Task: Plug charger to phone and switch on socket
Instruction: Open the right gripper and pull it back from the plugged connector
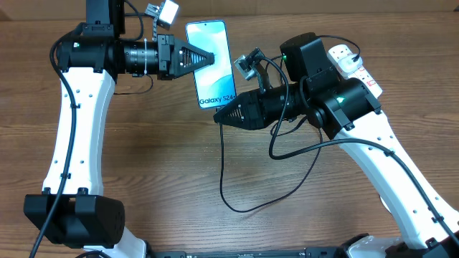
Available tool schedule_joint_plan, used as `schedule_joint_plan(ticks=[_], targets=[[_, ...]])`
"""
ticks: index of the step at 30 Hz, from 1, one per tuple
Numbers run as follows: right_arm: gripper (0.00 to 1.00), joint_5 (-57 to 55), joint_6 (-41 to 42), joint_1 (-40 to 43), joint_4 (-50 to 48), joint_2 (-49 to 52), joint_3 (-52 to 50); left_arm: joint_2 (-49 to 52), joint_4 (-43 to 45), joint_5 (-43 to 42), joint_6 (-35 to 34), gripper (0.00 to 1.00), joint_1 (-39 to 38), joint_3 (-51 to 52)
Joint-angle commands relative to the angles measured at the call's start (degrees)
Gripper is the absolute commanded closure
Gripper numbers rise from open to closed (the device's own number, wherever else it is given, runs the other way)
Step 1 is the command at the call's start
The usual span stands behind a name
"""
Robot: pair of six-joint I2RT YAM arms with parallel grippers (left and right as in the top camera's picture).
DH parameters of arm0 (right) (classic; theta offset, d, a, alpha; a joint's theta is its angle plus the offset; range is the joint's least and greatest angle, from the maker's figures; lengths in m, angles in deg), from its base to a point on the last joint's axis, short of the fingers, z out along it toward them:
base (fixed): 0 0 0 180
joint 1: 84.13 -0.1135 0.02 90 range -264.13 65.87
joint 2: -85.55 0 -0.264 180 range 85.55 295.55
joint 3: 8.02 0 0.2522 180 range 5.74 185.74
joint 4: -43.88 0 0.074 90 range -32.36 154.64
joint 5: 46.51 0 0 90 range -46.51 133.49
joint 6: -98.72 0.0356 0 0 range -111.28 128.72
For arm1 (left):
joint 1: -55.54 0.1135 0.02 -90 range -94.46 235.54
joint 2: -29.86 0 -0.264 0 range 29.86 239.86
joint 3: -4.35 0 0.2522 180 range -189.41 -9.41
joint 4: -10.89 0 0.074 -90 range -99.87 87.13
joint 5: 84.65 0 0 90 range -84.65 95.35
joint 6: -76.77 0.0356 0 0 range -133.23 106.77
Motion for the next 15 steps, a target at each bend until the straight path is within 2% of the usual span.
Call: schedule_joint_plan(ticks=[1,3,4,7,10,12,15], targets=[[0.77,-1.2,-0.3,0.5,-1.5,-0.8,1.4,-0.4,-0.6,-1.4,1.3,0.96,-1.5,-0.2],[0.69,-1.6,-0.3,0.5,-1.4,-0.8,1.4,-0.4,-0.6,-1.2,1.3,0.96,-1.4,-0.2],[0.58,-2.0,-0.3,0.5,-1.3,-0.8,1.4,-0.4,-0.5,-1.1,1.3,0.96,-1.4,-0.2],[0.34,-2.9,-0.3,0.5,-1.0,-0.8,1.4,-0.4,-0.5,1.4,0.5,0.96,-1.2,-0.2],[0.16,-4.0,-0.3,0.5,-0.6,-0.8,1.4,-0.4,-0.5,3.8,-0.4,0.96,-0.7,-0.2],[0.05,-5.9,-0.3,0.5,0.2,-0.8,1.4,-0.4,-0.3,5.0,-1.0,0.96,-0.2,-0.2],[0.00,-9.2,-0.2,0.5,1.4,-0.8,1.4,-0.4,-0.2,6.7,-0.9,0.96,0.4,-0.2]])
